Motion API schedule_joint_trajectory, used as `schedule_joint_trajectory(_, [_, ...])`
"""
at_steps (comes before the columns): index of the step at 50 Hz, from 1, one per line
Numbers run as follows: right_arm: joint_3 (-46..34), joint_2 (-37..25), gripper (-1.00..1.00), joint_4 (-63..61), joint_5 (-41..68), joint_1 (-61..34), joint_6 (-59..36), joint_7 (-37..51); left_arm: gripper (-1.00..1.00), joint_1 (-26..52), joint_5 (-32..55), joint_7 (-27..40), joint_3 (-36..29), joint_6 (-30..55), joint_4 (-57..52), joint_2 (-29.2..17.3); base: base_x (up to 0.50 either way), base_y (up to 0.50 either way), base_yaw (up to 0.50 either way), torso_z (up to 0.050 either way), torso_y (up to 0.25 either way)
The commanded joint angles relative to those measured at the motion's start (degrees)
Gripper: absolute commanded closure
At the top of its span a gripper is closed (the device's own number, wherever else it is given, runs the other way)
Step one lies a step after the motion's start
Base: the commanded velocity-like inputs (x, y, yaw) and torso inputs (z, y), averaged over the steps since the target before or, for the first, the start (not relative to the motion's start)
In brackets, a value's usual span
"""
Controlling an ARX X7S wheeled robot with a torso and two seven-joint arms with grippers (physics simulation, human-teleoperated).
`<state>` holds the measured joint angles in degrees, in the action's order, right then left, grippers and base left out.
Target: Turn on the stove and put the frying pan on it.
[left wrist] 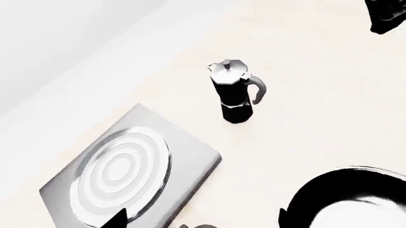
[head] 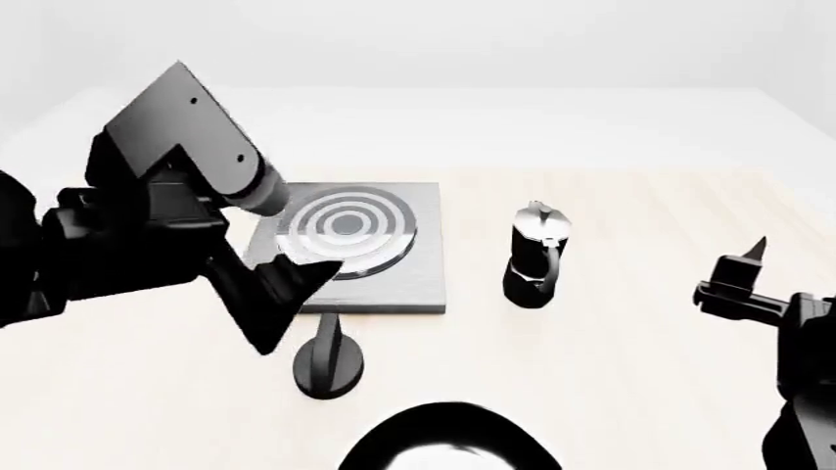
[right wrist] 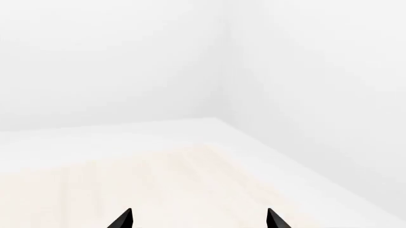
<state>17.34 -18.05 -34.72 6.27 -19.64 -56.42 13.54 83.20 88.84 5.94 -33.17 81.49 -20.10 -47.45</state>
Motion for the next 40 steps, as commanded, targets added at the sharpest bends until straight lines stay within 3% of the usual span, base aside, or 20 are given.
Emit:
schedule_joint_trajectory(1, [-0.27, -0.24, -1.0, 0.16, 1.06, -0.23, -1.04, -0.93, -1.0, 2.06, 19.74, 2.48, -4.52, -0.05, -16.56, -6.54, 0.0, 0.0, 0.0, 0.0, 0.0])
schedule_joint_trajectory(5, [-0.52, -0.38, -1.0, 0.3, 0.79, -0.29, -1.43, -0.55, -1.0, 2.77, 27.09, 6.63, -7.52, -2.24, -20.02, -7.3, 0.0, 0.0, 0.0, 0.0, 0.0])
schedule_joint_trajectory(13, [-0.52, -0.49, -1.0, 0.74, 0.74, -0.08, -1.45, -0.34, -1.0, 1.65, 31.19, 9.61, -11.22, -3.6, -23.82, -6.91, 0.0, 0.0, 0.0, 0.0, 0.0])
schedule_joint_trajectory(23, [-0.41, -0.61, -1.0, 0.97, 0.68, -0.01, -1.73, 0.03, -1.0, -0.07, 31.91, 10.66, -14.67, -2.43, -23.69, -7.99, 0.0, 0.0, 0.0, 0.0, 0.0])
schedule_joint_trajectory(30, [-0.64, -0.6, -1.0, 1.22, 0.69, 0.05, -1.81, 0.19, -1.0, -4.06, 27.82, 9.08, -15.65, -0.47, -22.4, -9.42, 0.0, 0.0, 0.0, 0.0, 0.0])
schedule_joint_trajectory(40, [-0.74, -0.71, -1.0, 1.76, 0.61, 0.42, -1.33, 0.38, -1.0, -5.33, 28.49, 12.57, -21.3, 1.3, -19.79, -11.32, 0.0, 0.0, 0.0, 0.0, 0.0])
